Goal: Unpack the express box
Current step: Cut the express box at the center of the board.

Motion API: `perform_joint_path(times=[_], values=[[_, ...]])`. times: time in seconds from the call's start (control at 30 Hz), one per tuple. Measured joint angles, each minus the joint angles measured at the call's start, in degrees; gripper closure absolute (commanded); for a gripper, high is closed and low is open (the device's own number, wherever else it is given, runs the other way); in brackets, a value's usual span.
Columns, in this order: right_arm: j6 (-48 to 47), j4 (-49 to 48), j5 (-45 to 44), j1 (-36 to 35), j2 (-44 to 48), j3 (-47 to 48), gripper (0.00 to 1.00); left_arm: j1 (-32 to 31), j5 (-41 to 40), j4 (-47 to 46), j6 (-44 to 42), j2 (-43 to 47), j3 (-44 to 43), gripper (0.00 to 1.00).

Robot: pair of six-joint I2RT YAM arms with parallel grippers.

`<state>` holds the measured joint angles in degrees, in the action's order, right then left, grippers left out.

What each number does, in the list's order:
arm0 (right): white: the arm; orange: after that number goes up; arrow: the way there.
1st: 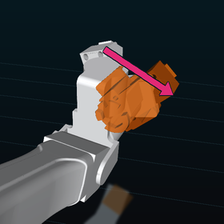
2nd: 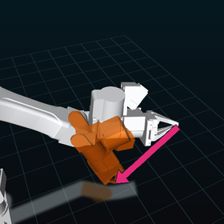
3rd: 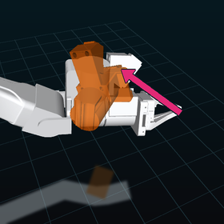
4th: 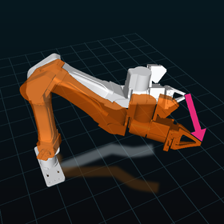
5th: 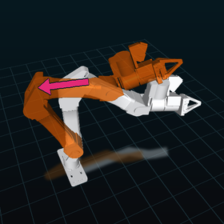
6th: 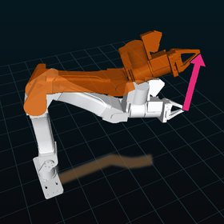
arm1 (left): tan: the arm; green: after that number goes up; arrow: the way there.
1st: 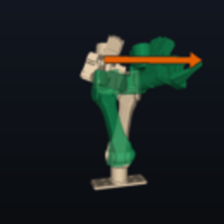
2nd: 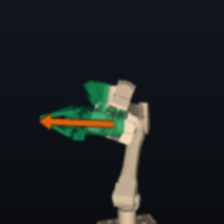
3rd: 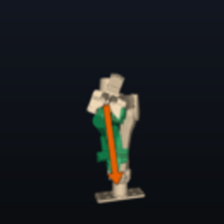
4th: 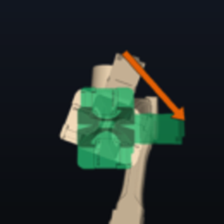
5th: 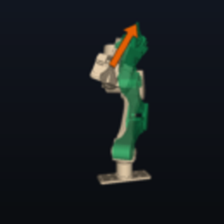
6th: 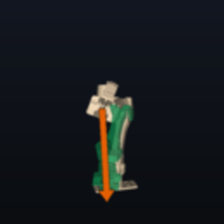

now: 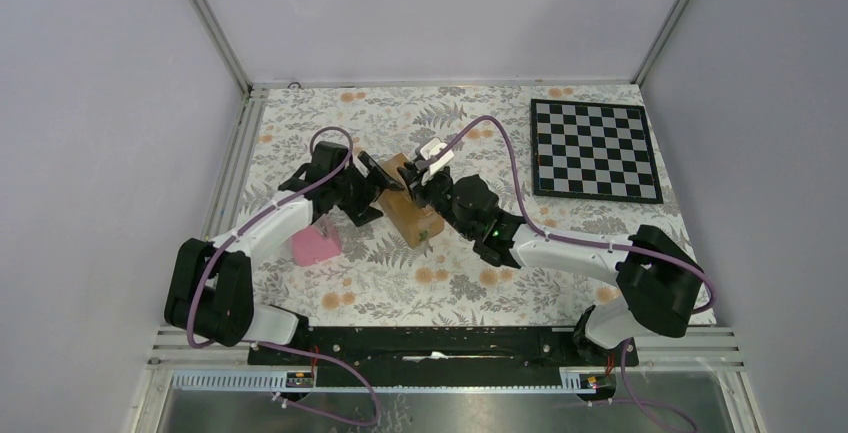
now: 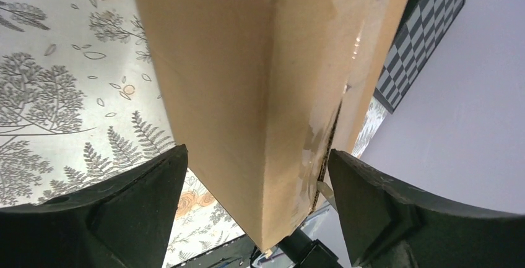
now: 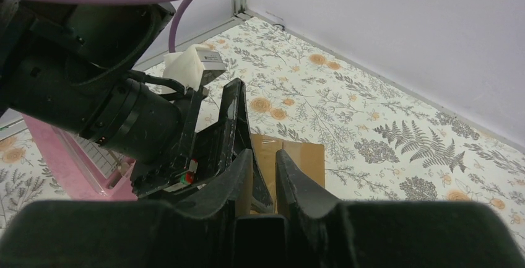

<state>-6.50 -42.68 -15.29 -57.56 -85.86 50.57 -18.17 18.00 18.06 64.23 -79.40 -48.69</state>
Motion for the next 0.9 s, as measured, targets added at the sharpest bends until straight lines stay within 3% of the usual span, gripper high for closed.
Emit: perform_joint_path(times=[0.33, 0.77, 0.9], values=[[2.1, -0.9, 1.5, 0.4, 0.0, -0.5, 1.0, -0.3, 5.4, -12.3, 1.0, 0.5, 7.4, 0.18], [3.5, -0.7, 1.5, 0.5, 0.2, -0.6, 1.0, -0.3, 5.5, -23.3, 5.8, 6.6, 17.5, 0.27], [3.7, -0.2, 1.6, 0.6, 0.5, -0.6, 1.0, -0.3, 5.4, -27.3, 7.5, 6.6, 19.6, 0.38]])
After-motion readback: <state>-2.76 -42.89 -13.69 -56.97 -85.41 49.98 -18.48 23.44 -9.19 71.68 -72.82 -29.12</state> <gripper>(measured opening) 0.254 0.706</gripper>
